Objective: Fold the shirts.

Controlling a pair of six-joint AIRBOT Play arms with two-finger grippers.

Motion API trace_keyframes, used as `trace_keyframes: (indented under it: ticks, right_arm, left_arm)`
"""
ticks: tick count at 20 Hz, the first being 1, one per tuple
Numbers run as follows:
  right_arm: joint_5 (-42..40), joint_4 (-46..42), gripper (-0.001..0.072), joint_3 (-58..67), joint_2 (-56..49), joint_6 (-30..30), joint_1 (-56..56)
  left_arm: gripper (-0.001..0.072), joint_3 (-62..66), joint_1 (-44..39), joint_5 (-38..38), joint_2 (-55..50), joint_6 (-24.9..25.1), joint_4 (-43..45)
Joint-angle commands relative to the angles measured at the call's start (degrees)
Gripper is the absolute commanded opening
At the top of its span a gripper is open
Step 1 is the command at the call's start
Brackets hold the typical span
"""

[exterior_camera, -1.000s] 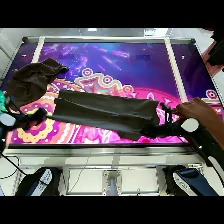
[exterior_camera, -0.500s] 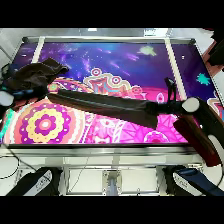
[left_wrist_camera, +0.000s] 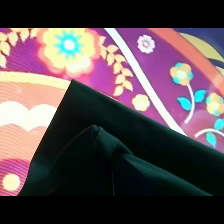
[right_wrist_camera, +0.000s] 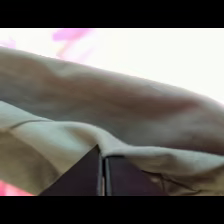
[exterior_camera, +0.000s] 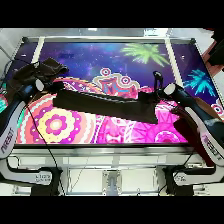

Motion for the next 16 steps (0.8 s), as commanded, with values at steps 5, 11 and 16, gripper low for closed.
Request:
trace_keyframes:
  ticks: [5,11,16]
  right_arm:
    - [-2.08,0.11,0.0028,0.76,-7.41,-0.28,0.11]
    - [3.69,2.36,0.0222,5.57,-6.62,-1.53,-0.04]
    - [12.61,-11.76,0.0217,12.07,1.07,-2.71,-0.07]
  left_arm:
    - [0.0008,1.62,-0.28,2.62,-6.40,-1.68,0.96]
    - [0.0652,6.47,-0.24,-4.66,-6.25,-1.27,1.05]
    - [0.0645,17.18,-0.33,-10.97,-4.37,-0.96,-1.18]
